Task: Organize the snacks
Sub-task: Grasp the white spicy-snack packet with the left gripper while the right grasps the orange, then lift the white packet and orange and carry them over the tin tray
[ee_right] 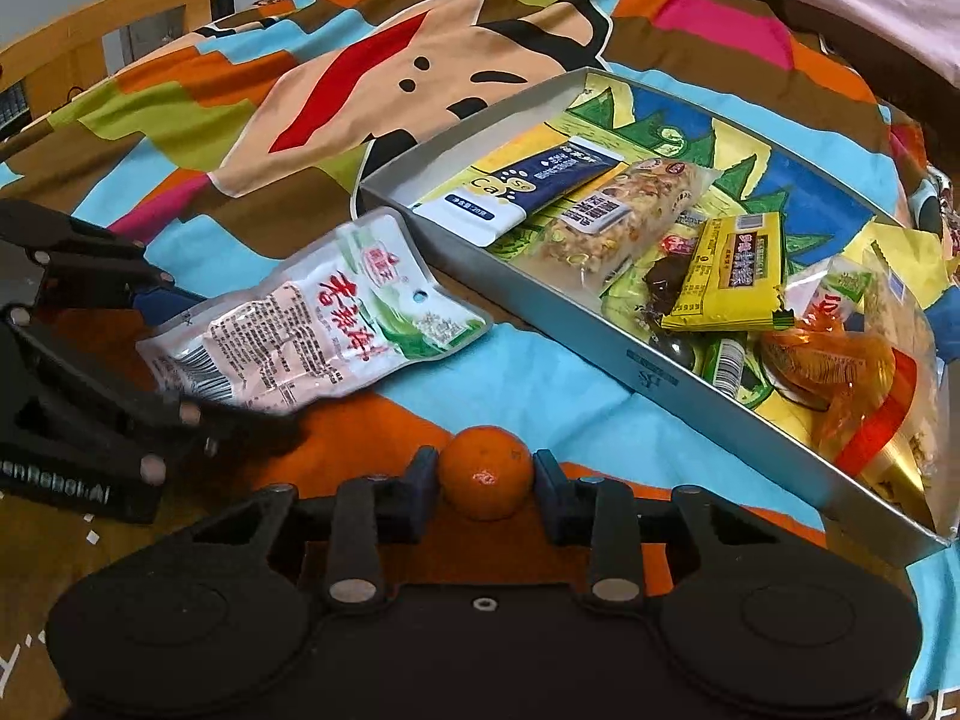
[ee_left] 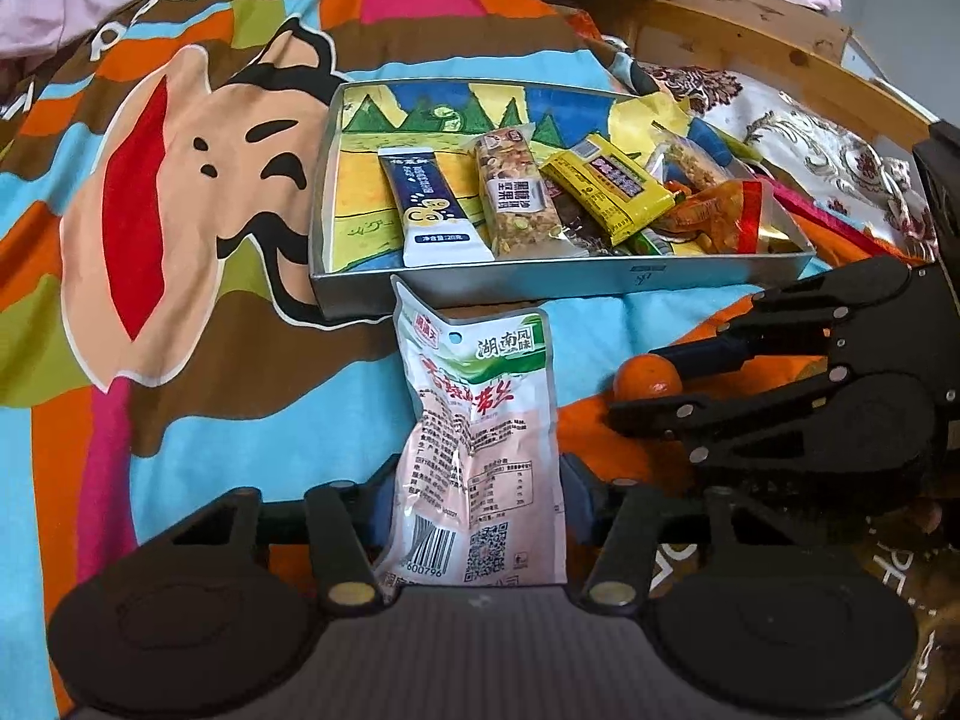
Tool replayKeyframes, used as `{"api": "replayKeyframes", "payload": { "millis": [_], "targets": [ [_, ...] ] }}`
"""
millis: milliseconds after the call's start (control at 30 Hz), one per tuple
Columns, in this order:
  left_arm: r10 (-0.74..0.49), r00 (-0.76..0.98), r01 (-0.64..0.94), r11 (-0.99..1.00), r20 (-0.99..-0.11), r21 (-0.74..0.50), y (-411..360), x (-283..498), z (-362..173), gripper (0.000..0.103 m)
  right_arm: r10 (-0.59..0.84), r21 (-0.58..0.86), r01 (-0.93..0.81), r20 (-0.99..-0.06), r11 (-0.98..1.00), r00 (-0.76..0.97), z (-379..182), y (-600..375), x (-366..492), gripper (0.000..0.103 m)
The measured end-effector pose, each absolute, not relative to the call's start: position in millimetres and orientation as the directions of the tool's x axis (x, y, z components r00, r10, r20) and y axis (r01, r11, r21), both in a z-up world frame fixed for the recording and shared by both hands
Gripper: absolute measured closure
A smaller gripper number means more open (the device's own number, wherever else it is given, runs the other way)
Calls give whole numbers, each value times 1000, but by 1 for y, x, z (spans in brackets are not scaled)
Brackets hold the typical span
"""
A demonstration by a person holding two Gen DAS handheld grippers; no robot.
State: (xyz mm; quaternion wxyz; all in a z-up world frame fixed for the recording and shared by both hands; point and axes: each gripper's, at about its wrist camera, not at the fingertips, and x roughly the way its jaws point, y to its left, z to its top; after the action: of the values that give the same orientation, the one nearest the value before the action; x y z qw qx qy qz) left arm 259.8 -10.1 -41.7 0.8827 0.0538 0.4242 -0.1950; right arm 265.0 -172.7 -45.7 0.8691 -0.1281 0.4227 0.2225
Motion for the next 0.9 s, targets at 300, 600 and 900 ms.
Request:
{"api": "replayKeyframes", "payload": {
  "millis": [300,600,900],
  "targets": [
    [-306,512,404,910,-802,-90,-11,266,-49,25,293,-26,-507,-791,861,537,-52,-176,268,66],
    [-308,542,404,911,-782,-80,-10,263,-45,53,262,-88,-512,-778,855,571,-51,-169,260,67],
    [-328,541,367,921,-774,-134,-5,263,-36,67,244,-138,-521,-764,842,597,-49,-168,253,67]
  ]
}}
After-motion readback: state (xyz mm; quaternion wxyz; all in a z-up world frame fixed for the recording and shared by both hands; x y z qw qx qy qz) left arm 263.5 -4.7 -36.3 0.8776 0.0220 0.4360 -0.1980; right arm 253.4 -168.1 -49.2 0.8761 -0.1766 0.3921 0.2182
